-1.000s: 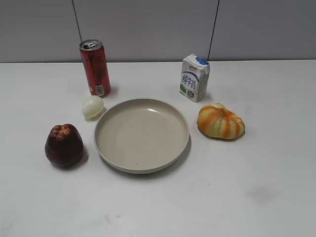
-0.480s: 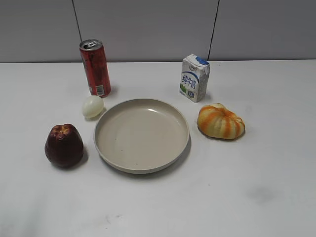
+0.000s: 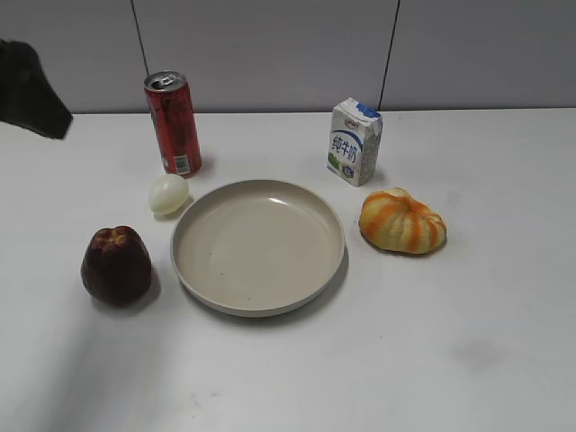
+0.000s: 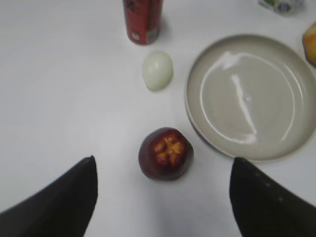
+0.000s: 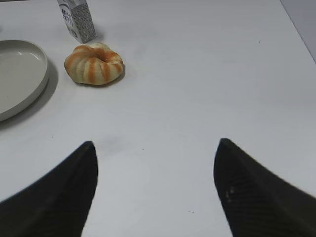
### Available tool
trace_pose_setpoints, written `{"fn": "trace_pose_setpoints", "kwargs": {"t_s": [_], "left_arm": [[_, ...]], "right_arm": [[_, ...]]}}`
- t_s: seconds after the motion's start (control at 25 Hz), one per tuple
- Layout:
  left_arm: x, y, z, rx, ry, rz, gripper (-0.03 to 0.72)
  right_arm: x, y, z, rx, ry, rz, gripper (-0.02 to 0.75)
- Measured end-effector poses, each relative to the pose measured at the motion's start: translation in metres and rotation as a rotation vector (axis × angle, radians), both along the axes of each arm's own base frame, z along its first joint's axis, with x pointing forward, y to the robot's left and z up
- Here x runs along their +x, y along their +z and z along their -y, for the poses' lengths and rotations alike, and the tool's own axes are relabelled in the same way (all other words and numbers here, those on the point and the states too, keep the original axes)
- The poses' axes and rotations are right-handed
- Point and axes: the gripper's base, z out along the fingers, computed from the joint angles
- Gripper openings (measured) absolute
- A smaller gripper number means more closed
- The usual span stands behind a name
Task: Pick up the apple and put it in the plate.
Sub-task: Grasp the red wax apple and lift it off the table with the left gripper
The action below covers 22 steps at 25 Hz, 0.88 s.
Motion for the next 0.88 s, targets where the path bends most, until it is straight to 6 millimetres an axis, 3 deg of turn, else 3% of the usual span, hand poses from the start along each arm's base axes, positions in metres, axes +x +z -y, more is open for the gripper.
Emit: {"fn": "trace_pose_setpoints", "kwargs": {"t_s": [0.16, 0.36, 0.72, 0.88], "left_arm": [[0.026, -0.047, 0.02, 0.062, -0.037, -0.174, 0.635], [0.048, -0.097, 0.029, 0.11, -0.038, -0.294, 0.671], [0.065, -0.137, 0.034, 0.142, -0.031, -0.336, 0.689], [0.069, -0.157, 0.035, 0.172, -0.035, -0.376, 0.656]], "right_arm": [[0.0, 0.0, 0.0, 0.0, 0.0, 0.0, 0.585], [0.0, 0.0, 0.0, 0.0, 0.0, 0.0, 0.585], [0.0, 0.0, 0.0, 0.0, 0.0, 0.0, 0.585], [0.0, 0.0, 0.0, 0.0, 0.0, 0.0, 0.585]]}}
